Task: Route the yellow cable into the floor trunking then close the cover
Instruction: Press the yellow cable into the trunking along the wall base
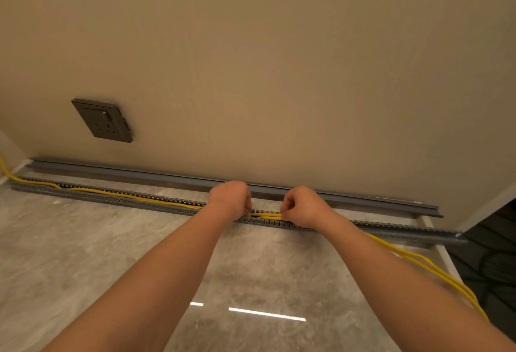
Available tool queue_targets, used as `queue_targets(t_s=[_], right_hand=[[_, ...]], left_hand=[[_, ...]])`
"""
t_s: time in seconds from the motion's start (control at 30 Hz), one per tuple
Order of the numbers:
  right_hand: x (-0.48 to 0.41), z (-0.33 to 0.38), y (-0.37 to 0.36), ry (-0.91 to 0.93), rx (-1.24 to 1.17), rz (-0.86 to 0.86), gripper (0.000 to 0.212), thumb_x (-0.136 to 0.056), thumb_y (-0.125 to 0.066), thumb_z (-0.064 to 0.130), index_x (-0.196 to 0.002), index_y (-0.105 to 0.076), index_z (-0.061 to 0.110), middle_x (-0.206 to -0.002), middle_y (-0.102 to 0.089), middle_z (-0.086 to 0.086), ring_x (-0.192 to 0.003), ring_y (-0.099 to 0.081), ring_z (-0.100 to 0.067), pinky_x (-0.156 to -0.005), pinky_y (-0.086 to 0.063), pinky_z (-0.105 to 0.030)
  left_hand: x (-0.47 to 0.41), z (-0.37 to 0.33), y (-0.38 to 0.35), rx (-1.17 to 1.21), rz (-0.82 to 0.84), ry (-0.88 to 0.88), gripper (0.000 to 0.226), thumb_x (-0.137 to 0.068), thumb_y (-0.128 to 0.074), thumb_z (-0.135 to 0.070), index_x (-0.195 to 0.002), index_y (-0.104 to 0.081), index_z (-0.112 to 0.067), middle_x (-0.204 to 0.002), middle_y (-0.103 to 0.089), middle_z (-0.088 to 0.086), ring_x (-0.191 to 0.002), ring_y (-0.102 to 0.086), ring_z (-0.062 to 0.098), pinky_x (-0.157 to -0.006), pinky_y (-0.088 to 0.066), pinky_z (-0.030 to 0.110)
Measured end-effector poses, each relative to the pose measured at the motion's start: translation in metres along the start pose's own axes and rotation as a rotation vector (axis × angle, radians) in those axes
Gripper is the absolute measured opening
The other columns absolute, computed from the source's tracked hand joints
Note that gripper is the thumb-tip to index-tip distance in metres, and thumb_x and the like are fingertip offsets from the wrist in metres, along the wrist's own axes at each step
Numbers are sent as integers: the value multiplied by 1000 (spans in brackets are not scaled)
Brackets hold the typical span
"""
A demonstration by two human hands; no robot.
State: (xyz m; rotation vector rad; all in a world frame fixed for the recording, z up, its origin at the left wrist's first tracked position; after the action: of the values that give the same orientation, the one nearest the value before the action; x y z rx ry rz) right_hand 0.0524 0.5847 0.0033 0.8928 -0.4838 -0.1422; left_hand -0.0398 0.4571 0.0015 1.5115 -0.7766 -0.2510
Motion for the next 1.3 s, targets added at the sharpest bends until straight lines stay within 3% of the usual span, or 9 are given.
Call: queue_targets(t_s=[0.17, 0.33, 0.47, 0.63, 0.73, 0.87, 0.97, 1.1, 1.3], right_hand=[[0, 3, -4, 25, 103, -34, 15, -79, -64, 3, -75, -70, 17, -92, -74, -7, -88, -67, -23, -77, -57, -36], [-4, -5, -3, 9, -53, -9, 13, -79, -62, 2, -78, -74, 5, -90, -74, -15, -75, -63, -24, -75, -56, -43], [-7, -10, -4, -16, -148, 37, 21, -82, -52, 1, -83, -73, -1, -93, -72, -24, -72, -61, -25, -78, -56, -46], [-7, -13, -3, -48, -233, 43, 21, -83, -39, -1, -78, -43, 18, -78, -54, -8, -53, -57, -18, -50, -39, -31], [-8, -13, -3, -44, -270, 62, 22, -82, -36, -1, -78, -37, 21, -77, -51, -7, -50, -55, -16, -44, -32, -29], [-9, -13, -3, -29, -281, 74, 20, -80, -42, 3, -80, -38, 22, -78, -55, -8, -49, -55, -16, -40, -33, -25], [-8, -18, -1, -13, -227, 32, 9, -82, -47, 14, -80, -43, 21, -76, -60, -8, -52, -59, -21, -47, -42, -29], [2, -46, 12, -38, -157, -11, 11, -80, -46, 31, -77, -49, 20, -57, -65, -2, -46, -59, -22, -54, -49, -34], [23, -76, 25, -88, -259, -22, 9, -80, -57, 27, -74, -56, 20, -47, -63, -1, -40, -53, -14, -47, -44, -28]], left_hand=[[-3, -14, 6, 4, 17, -54, 25, -84, -69, -15, -104, -74, -28, -113, -71, -4, -104, -65, 21, -81, -52, 32], [4, -45, -5, 192, -32, -100, 31, -76, -77, -36, -105, -72, -32, -100, -71, -10, -94, -65, 14, -69, -46, 25], [14, -45, -16, 235, -168, -59, 31, -74, -76, -39, -104, -71, -33, -94, -71, -11, -90, -65, 13, -66, -44, 24], [22, -42, -18, 333, -238, 41, 26, -72, -77, -44, -96, -73, -34, -91, -71, -12, -88, -66, 12, -66, -45, 24], [26, -50, -13, 234, -294, 26, 24, -74, -74, -43, -96, -71, -34, -96, -69, -8, -90, -65, 16, -66, -45, 27], [28, -60, -11, 103, -343, -35, 23, -79, -69, -45, -99, -69, -33, -100, -65, -5, -89, -64, 18, -63, -39, 28], [27, -58, -12, 136, -345, -17, 21, -78, -71, -45, -96, -69, -32, -100, -65, -7, -89, -64, 16, -66, -43, 28], [24, -57, -13, 163, -333, -9, 19, -76, -72, -46, -90, -69, -32, -98, -66, -9, -88, -63, 13, -66, -44, 28], [21, -54, -13, 200, -290, -14, 19, -75, -73, -45, -87, -70, -30, -91, -70, -8, -87, -65, 14, -65, -43, 28]])
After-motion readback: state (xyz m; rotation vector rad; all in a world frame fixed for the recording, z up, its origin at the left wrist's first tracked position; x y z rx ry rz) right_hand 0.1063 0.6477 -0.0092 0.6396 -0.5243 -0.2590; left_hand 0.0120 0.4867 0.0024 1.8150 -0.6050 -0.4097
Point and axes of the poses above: each hand's wrist, its own x-axis away from the middle knuckle, its own y-axis out of the back of the hand, z = x × y, the point moved 7 cm from there along -x, towards the middle knuckle
